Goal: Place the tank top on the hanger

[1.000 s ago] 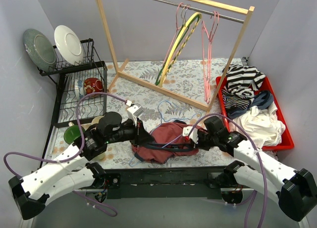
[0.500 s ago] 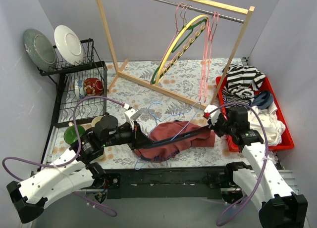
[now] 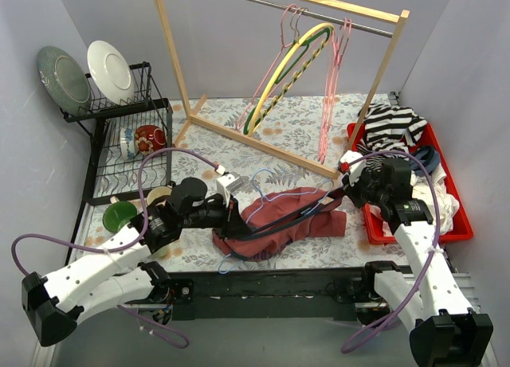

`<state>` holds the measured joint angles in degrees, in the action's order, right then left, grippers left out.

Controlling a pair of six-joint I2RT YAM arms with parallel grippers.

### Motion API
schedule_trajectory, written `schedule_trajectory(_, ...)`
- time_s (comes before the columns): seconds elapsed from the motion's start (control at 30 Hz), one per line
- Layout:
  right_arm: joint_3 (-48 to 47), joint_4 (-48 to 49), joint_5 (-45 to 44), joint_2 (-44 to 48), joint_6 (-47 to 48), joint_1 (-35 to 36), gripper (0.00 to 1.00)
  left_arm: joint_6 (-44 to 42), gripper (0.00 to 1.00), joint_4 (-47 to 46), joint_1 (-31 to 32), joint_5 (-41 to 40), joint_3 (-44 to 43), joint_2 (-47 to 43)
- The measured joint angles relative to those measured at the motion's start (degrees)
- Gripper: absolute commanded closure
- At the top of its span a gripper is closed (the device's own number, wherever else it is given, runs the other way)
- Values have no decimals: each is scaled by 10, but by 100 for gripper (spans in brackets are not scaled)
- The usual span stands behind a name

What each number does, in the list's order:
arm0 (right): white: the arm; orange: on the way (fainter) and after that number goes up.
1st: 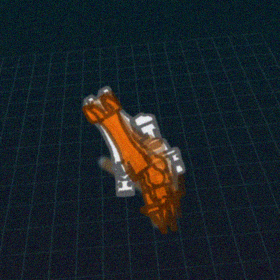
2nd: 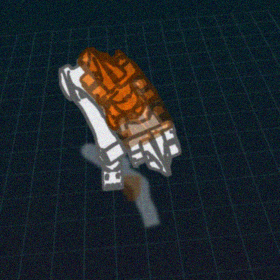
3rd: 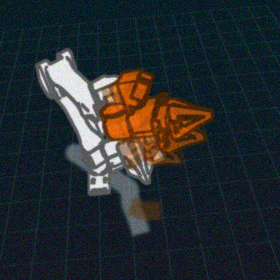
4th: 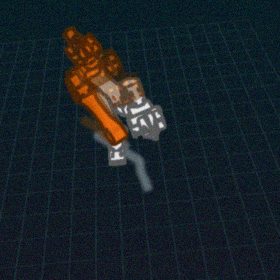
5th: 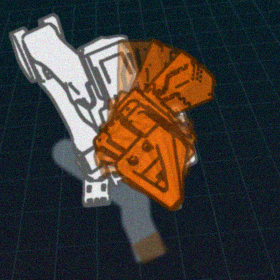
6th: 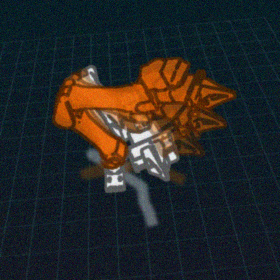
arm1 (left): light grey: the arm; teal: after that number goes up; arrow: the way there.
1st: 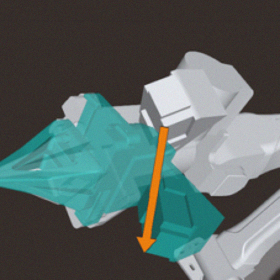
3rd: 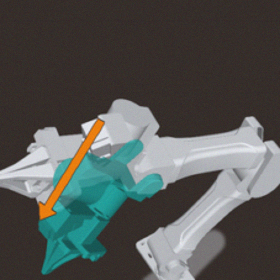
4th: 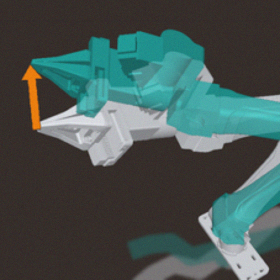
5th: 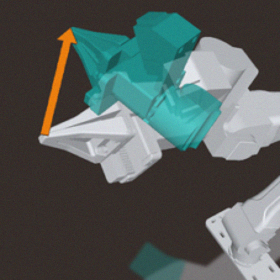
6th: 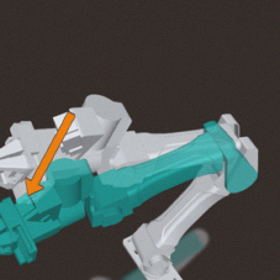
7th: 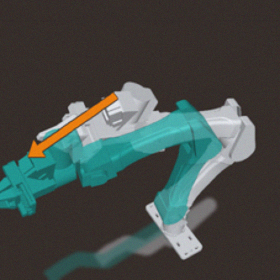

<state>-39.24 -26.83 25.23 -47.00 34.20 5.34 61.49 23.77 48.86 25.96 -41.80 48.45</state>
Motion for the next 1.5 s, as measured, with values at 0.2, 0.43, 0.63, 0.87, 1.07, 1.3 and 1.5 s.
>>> schedule_trajectory(0.2, -16, -4, -2, -11, -10, -1, 99, -17, 100, 12, 0, 5, -24, 36)
schedule_trajectory(0.43, -57, -4, -10, -14, -15, -3, 99, -37, 100, 33, 0, 5, -50, 79)
schedule_trajectory(0.63, -64, -22, 47, -12, -9, -6, 99, -49, 100, 45, 0, 18, -74, 118)
schedule_trajectory(0.87, -77, -57, 168, -8, -5, -8, 99, -61, 100, 44, 0, 51, -107, 178)
schedule_trajectory(1.07, -107, -145, 275, -16, 68, 0, 67, -59, 100, 26, 0, 63, -108, 179)
schedule_trajectory(1.3, -134, -246, 237, -14, 148, 4, 29, -54, 100, 13, 0, 60, -108, 140)
schedule_trajectory(1.5, -191, -277, 219, 7, 177, 4, 27, -60, 100, 25, 0, 75, -108, 105)
